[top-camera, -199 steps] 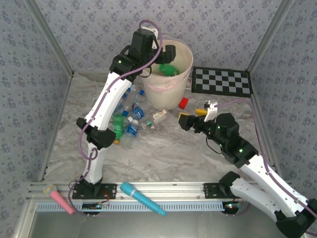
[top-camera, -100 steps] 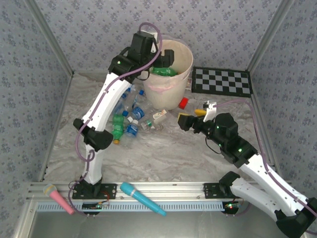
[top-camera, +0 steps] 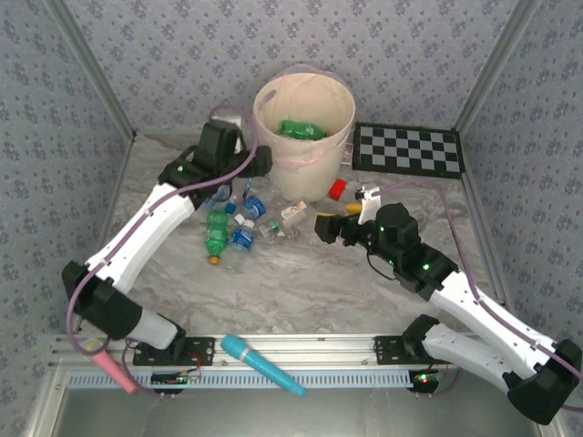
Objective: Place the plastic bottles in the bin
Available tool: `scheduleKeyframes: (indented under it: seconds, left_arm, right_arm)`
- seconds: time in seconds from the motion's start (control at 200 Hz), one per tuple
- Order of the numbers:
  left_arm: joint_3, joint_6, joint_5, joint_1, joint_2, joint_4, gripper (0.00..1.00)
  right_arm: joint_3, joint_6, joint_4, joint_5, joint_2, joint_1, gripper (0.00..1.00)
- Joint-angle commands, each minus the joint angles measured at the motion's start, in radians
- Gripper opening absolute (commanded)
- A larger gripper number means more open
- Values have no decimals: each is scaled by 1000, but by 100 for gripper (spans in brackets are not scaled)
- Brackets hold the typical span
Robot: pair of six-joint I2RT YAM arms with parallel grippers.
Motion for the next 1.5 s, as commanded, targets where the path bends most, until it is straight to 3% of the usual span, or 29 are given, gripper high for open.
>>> scheduleKeyframes:
  seconds: [0.0, 0.28, 0.685, 0.995, 1.499]
  left_arm:
    - [-151, -52, -23, 16, -102, 110, 100]
    - [-501, -115, 4, 32, -256, 153, 99]
    - [-804, -159, 132, 31, -396, 201, 94]
    - [-859, -142, 178, 20, -347, 260, 85]
    - [-857, -142, 129, -80, -178, 328, 83]
  right_arm:
    - [46, -28, 44, 4, 23, 10, 100]
    - [89, -42, 55, -21, 111, 30, 100]
    - [123, -52, 68, -27, 190, 54, 100]
    - [134, -49, 60, -16, 209, 66, 100]
    - [142, -46, 41, -3, 208, 72, 100]
